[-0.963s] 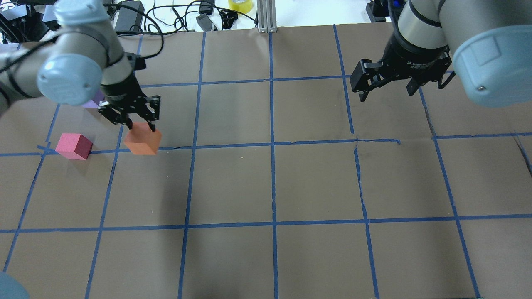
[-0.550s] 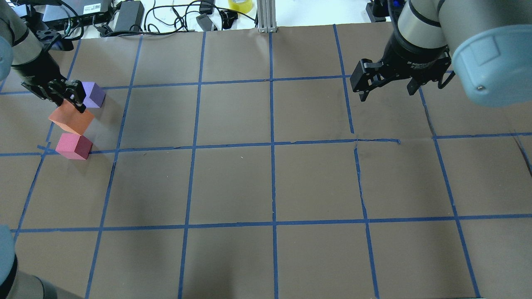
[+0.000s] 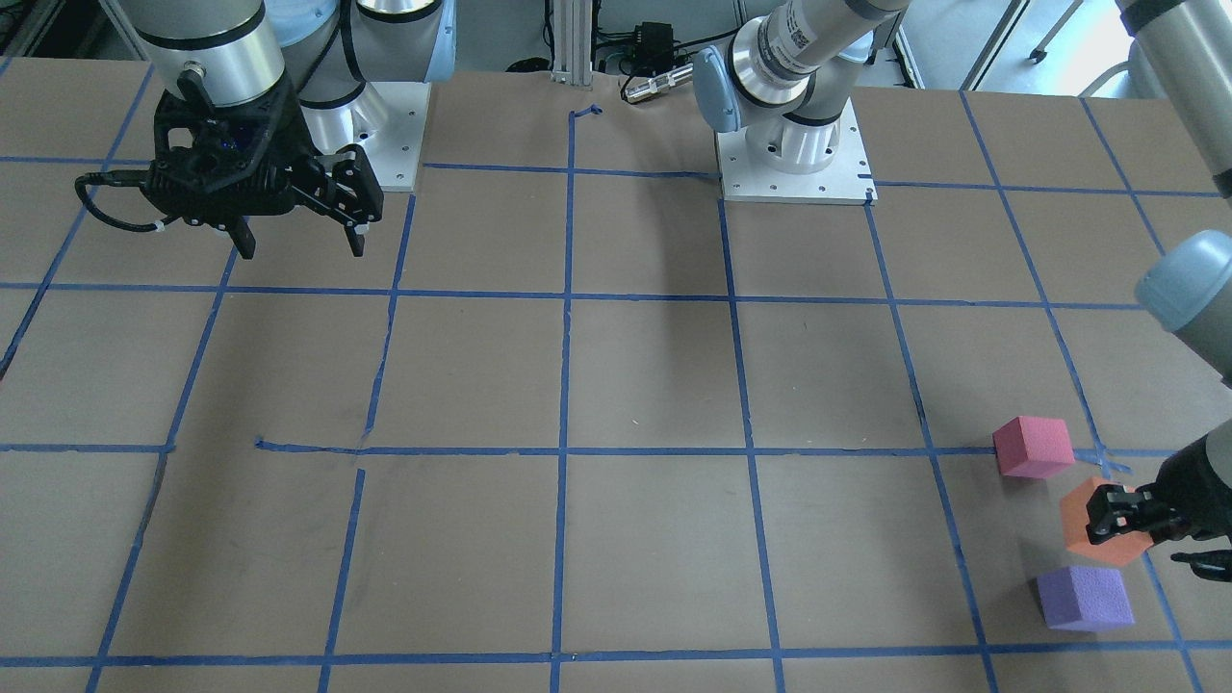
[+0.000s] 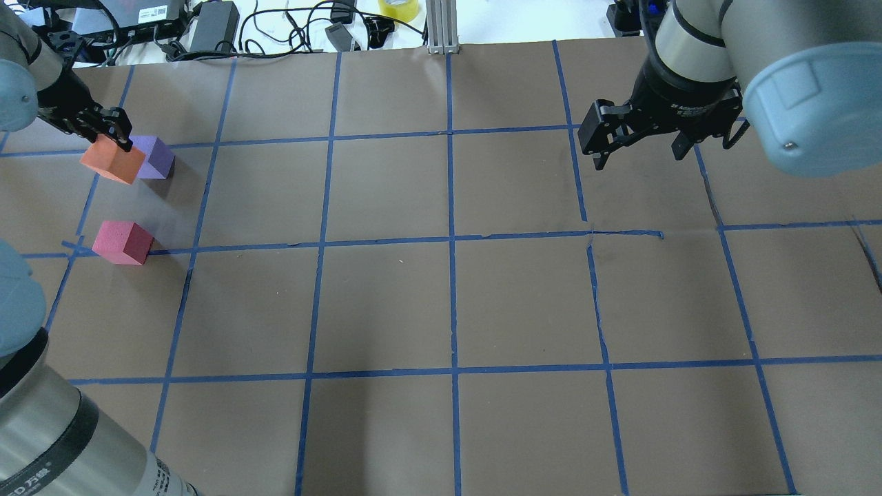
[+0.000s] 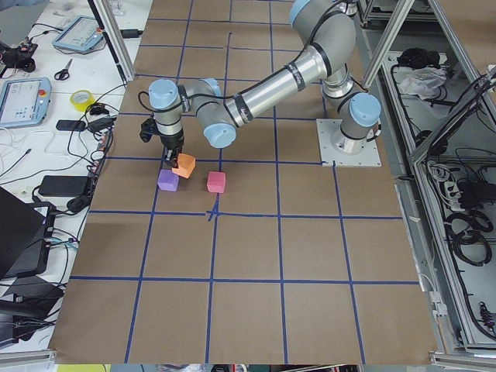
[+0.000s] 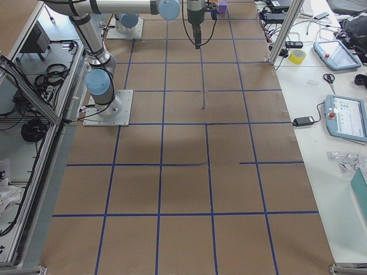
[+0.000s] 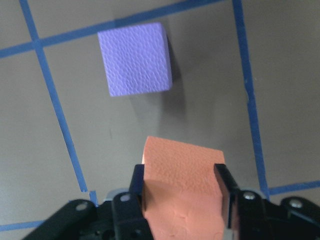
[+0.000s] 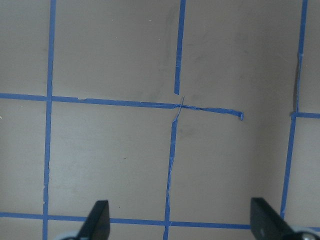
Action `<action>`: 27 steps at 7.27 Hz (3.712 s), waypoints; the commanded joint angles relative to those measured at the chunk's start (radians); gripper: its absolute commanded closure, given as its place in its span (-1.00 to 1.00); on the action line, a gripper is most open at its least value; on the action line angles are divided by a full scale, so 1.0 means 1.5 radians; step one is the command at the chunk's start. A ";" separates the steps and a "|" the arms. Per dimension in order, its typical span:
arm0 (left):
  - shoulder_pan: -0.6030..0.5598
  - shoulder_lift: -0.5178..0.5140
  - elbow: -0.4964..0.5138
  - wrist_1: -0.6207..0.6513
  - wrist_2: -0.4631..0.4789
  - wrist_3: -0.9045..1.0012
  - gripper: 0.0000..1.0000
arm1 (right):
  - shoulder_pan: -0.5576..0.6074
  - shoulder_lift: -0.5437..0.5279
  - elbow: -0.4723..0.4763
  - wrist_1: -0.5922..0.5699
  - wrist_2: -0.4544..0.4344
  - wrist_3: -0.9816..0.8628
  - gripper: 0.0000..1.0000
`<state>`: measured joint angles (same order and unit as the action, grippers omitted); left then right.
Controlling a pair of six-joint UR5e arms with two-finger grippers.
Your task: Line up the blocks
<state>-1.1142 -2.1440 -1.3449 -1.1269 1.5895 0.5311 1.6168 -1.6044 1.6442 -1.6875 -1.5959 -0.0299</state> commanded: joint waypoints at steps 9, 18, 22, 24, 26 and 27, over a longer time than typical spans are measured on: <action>0.027 -0.026 -0.068 0.024 -0.004 -0.066 1.00 | 0.003 0.005 0.003 -0.001 -0.013 0.002 -1.00; 0.035 -0.049 -0.083 0.070 0.001 -0.067 -0.96 | 0.001 -0.005 -0.010 -0.031 -0.003 0.004 -1.00; 0.032 -0.025 -0.081 0.058 0.013 -0.065 -1.00 | 0.001 -0.031 0.000 -0.018 -0.011 -0.003 -1.00; 0.013 0.082 -0.073 -0.114 0.051 -0.069 -1.00 | -0.003 -0.035 0.000 0.043 0.000 -0.005 -1.00; -0.086 0.226 -0.071 -0.294 0.044 -0.169 -1.00 | -0.004 -0.047 -0.002 0.091 0.000 -0.006 -1.00; -0.198 0.264 -0.077 -0.316 0.025 -0.297 -1.00 | -0.004 -0.048 -0.002 0.093 0.000 -0.006 -1.00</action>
<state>-1.2518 -1.8358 -1.4537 -1.5170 1.6486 0.2705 1.6115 -1.6704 1.6419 -1.5683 -1.5957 -0.0378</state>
